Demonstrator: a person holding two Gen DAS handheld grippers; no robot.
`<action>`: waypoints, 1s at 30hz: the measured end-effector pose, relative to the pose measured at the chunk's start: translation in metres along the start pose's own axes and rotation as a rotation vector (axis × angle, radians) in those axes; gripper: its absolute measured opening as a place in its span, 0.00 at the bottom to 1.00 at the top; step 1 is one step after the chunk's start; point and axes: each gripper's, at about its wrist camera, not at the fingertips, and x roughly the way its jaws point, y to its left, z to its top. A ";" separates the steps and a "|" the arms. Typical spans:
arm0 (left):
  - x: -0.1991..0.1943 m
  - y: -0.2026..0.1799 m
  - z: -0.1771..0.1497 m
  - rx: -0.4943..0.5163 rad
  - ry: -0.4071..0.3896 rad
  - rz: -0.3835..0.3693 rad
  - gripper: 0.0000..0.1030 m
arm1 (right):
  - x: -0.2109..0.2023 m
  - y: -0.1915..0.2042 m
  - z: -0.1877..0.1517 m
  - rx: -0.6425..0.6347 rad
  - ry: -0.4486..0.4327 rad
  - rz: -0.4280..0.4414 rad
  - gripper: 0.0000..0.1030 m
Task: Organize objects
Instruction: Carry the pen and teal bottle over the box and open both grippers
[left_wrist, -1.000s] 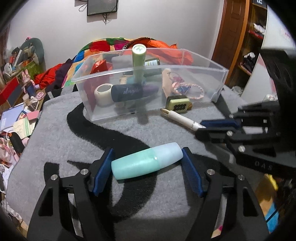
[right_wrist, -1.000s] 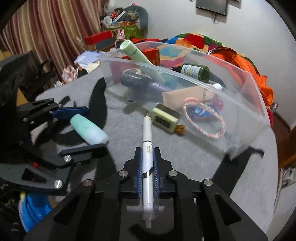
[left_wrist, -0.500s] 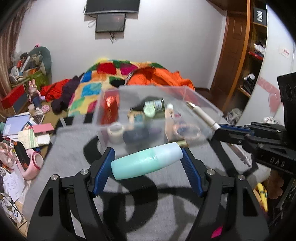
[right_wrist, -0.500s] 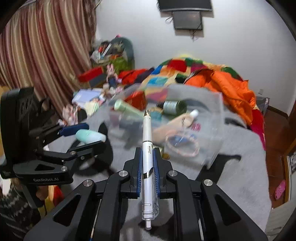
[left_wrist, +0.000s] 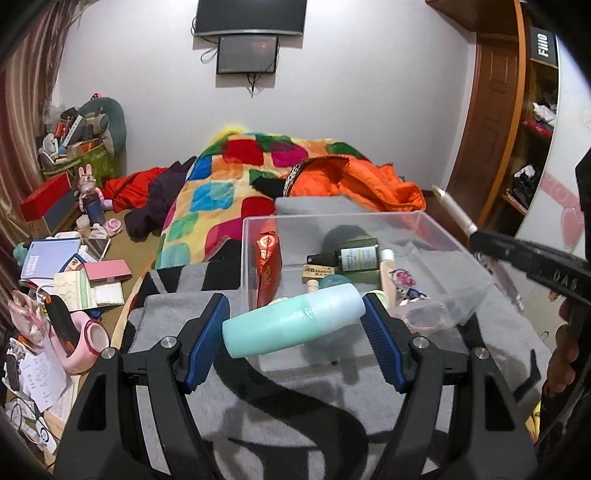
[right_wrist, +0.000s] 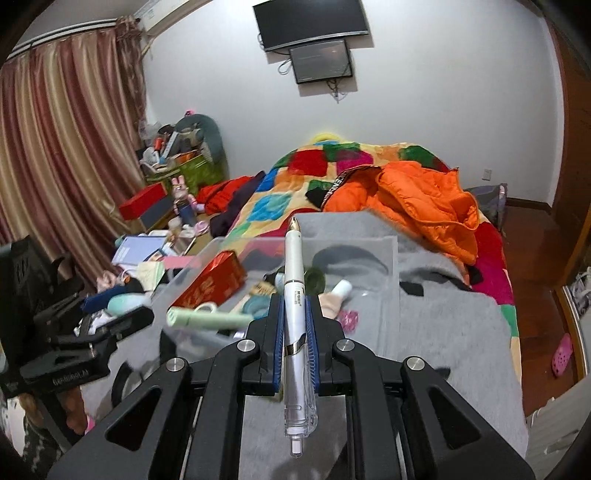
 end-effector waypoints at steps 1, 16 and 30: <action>0.004 -0.001 0.000 0.001 0.007 0.000 0.70 | 0.004 -0.001 0.004 -0.001 -0.002 -0.013 0.10; 0.057 -0.041 0.014 0.062 0.079 -0.085 0.70 | 0.064 -0.016 0.014 0.024 0.082 -0.062 0.10; 0.074 -0.033 0.014 0.025 0.128 -0.093 0.70 | 0.092 -0.011 0.002 -0.028 0.159 -0.076 0.10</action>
